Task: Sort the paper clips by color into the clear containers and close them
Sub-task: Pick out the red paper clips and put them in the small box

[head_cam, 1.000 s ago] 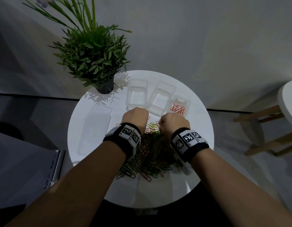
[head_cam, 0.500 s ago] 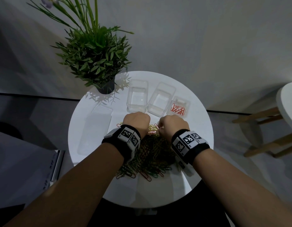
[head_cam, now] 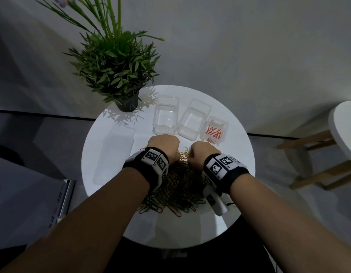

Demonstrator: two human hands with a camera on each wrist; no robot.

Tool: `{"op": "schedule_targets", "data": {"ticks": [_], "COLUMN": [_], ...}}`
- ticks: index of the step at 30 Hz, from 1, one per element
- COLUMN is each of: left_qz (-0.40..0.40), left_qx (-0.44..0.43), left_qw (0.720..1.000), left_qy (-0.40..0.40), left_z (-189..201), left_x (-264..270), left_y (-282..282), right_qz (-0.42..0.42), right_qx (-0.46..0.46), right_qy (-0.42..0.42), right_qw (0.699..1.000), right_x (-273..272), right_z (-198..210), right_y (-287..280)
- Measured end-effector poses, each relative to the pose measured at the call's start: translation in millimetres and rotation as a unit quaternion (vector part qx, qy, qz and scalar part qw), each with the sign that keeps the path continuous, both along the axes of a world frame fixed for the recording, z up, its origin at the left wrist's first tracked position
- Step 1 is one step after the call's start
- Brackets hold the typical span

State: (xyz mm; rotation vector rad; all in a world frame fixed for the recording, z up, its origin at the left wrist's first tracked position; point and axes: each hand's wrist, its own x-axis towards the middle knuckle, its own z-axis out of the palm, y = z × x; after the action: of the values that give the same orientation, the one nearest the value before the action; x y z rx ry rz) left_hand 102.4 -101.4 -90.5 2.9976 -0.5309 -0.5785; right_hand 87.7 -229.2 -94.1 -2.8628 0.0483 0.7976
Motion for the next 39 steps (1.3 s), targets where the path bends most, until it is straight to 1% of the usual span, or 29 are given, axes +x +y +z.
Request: {"op": "schedule_targets", "data": {"ticks": [4,5,9,11,14,17,19,21,23,24,25,27,28,31,33,35,37,38,39], "left_qz": [-0.007,-0.01,0.003,0.038,0.099,0.146,0.18,0.186,0.19,0.192,0.193,0.197,0.2,0.207,0.199,0.204,0.213,0.211,0.211], "left_qx": [-0.009,-0.013,-0.061,-0.12,-0.216,-0.291,-0.339,-0.358,-0.373,-0.382,-0.39,-0.411,-0.417,-0.39,-0.343,-0.312,-0.301,-0.293,-0.283], "left_qw": [1.0,1.0,0.998,0.992,0.97,0.942,0.917,0.905,0.896,0.89,0.885,0.873,0.871,0.882,0.902,0.914,0.917,0.92,0.924], "left_qy": [-0.008,-0.009,0.005,0.021,0.051,0.082,0.111,0.131,0.15,0.159,0.167,0.172,0.167,0.167,0.17,0.158,0.153,0.15,0.148], "left_z": [0,0,3,5,6,5,5,2,0,0,-1,-2,-2,-2,2,6,11,13,15], "left_x": [-3,-3,-6,-7,-10,-15,-21,-27,-33,-36,-39,-45,-47,-49,-48,-46,-46,-46,-46], "left_y": [2,3,11,19,31,41,48,53,54,53,50,43,40,34,29,23,17,14,11], "right_qz": [-0.023,-0.024,-0.024,-0.024,-0.01,0.003,-0.014,-0.048,-0.096,-0.127,-0.165,-0.242,-0.262,-0.29,-0.318,-0.327,-0.33,-0.322,-0.302], "right_qx": [0.009,0.003,-0.017,-0.013,0.006,0.016,0.043,0.081,0.134,0.173,0.221,0.322,0.354,0.405,0.431,0.445,0.449,0.436,0.407], "right_qy": [-0.075,-0.083,-0.056,-0.048,-0.032,-0.023,-0.029,-0.05,-0.066,-0.07,-0.07,-0.056,-0.046,-0.013,-0.003,-0.002,0.002,-0.001,-0.012], "right_qw": [0.997,0.996,0.998,0.998,0.999,1.0,0.999,0.994,0.984,0.974,0.959,0.914,0.897,0.867,0.844,0.834,0.83,0.84,0.862], "right_x": [-6,-5,1,4,5,-3,-13,-24,-32,-35,-36,-39,-39,-42,-43,-43,-44,-44,-45], "right_z": [4,5,-1,-4,-4,1,6,10,14,16,16,17,16,14,14,15,13,12,13], "right_y": [-7,-8,-4,0,3,1,-7,-19,-31,-35,-38,-42,-44,-51,-57,-63,-66,-67,-66]}}
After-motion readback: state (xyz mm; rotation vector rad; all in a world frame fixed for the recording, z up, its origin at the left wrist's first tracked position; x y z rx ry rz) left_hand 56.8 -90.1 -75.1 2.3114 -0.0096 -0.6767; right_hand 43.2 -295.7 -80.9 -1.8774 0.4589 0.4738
